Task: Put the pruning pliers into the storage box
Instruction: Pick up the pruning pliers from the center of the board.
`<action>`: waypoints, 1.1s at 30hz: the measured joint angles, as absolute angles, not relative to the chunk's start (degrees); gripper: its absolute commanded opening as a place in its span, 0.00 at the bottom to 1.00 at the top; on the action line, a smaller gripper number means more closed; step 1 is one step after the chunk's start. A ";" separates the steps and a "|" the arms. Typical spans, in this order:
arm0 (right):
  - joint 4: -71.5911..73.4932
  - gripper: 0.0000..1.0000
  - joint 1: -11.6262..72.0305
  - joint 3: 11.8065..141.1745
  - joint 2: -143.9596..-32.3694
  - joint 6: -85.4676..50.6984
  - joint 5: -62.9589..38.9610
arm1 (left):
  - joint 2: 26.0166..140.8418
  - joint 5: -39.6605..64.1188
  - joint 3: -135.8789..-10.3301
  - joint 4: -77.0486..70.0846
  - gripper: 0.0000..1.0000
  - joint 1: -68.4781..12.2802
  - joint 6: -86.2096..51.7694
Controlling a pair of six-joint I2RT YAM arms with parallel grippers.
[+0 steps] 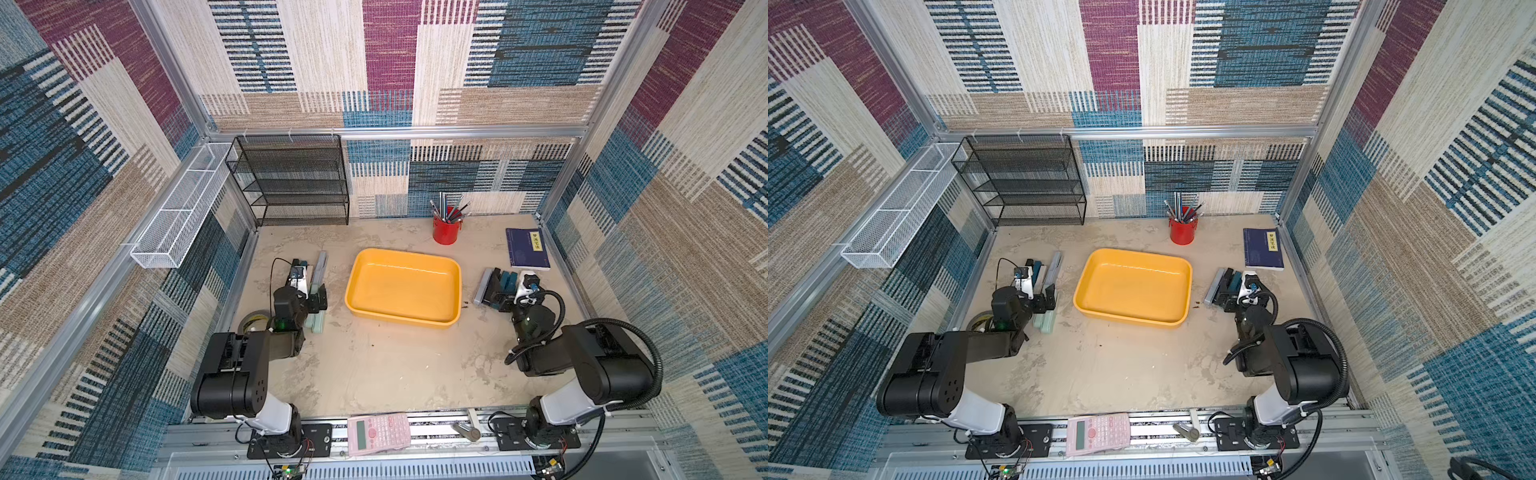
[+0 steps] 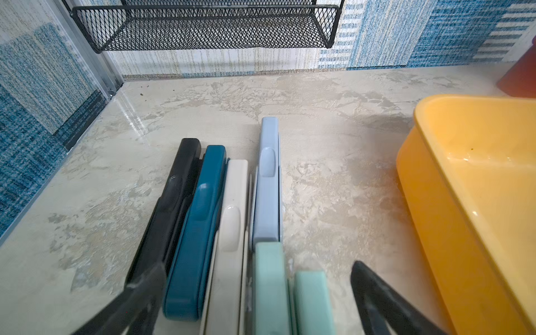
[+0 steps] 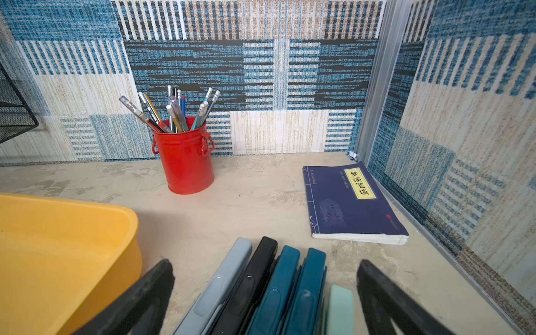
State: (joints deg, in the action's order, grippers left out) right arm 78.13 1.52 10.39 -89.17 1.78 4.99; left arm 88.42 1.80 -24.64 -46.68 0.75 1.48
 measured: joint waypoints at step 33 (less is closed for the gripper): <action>77.62 0.82 0.75 11.03 -89.17 1.76 3.79 | 88.55 3.16 -24.91 -45.60 0.70 1.87 1.39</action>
State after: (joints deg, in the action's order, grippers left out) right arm 77.62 0.75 11.03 -89.17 1.76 3.79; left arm 88.55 3.16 -24.91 -45.60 1.87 1.39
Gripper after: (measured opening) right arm 0.936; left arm 0.927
